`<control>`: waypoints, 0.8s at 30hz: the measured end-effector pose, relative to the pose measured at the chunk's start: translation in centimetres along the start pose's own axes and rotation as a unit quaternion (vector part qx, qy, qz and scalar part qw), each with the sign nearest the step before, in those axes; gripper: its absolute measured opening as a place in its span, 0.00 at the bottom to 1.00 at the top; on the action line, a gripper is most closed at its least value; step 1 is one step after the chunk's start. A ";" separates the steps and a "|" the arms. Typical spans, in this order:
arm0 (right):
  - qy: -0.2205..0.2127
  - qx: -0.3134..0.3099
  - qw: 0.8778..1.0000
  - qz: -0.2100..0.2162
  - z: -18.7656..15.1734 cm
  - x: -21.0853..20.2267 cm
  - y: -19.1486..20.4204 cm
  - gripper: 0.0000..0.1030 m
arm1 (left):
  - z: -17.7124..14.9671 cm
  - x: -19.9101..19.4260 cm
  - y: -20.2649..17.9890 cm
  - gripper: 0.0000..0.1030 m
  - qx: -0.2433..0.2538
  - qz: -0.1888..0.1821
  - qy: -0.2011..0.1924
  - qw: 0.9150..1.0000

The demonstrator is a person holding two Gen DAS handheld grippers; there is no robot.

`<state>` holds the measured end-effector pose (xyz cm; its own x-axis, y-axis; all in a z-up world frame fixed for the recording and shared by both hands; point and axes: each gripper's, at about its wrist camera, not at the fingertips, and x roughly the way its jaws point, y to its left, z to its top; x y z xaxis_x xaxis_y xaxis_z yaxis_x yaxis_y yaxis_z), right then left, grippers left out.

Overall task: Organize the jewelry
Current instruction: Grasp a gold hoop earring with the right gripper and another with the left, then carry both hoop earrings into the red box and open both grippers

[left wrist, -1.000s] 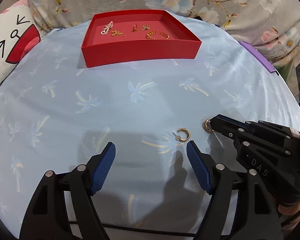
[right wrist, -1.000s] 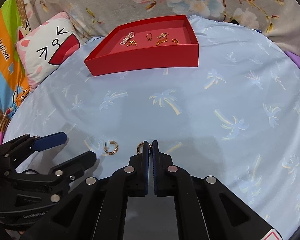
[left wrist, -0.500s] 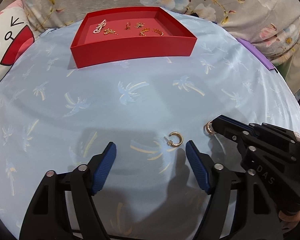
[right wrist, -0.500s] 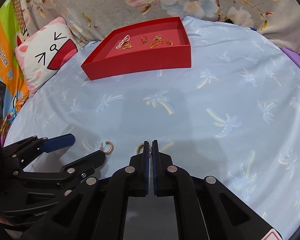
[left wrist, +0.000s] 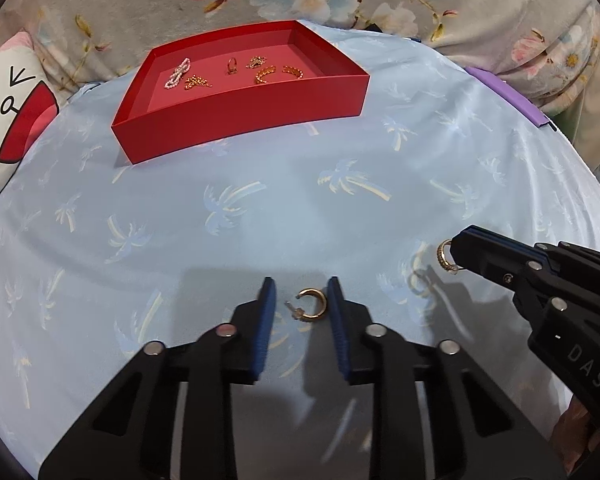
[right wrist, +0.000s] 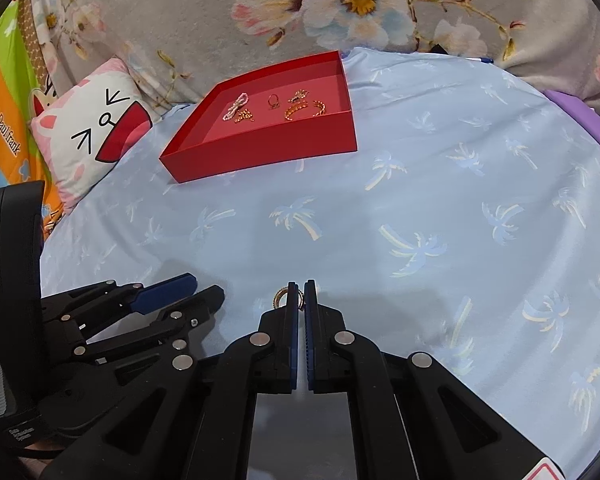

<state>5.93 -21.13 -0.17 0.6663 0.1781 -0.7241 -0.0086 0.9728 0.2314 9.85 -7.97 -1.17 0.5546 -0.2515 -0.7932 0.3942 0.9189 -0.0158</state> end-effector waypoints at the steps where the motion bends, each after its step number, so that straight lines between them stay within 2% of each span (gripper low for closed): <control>1: -0.001 0.001 1.000 0.000 0.0 -0.1 0.0 0.03 | 0.0 0.0 0.1 0.20 -0.001 -0.002 0.000 1.000; 13: -0.015 0.004 1.000 0.002 0.3 -1.2 -0.1 0.03 | -0.5 -1.6 1.5 0.19 -0.027 -0.023 0.001 0.999; 19: -0.032 0.002 0.999 0.004 0.9 -2.5 0.1 0.03 | 0.2 -4.0 4.1 0.19 -0.064 -0.026 -0.016 0.997; 24: -0.051 -0.006 0.999 0.005 2.6 -3.6 0.5 0.03 | 2.4 -6.1 6.5 0.19 -0.089 -0.022 -0.043 0.995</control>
<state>5.45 -21.71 4.22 0.7382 0.1725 -0.6521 -0.0246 0.9730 0.2295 10.79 -1.20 5.03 0.6041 -0.3102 -0.7340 0.2872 0.9440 -0.1626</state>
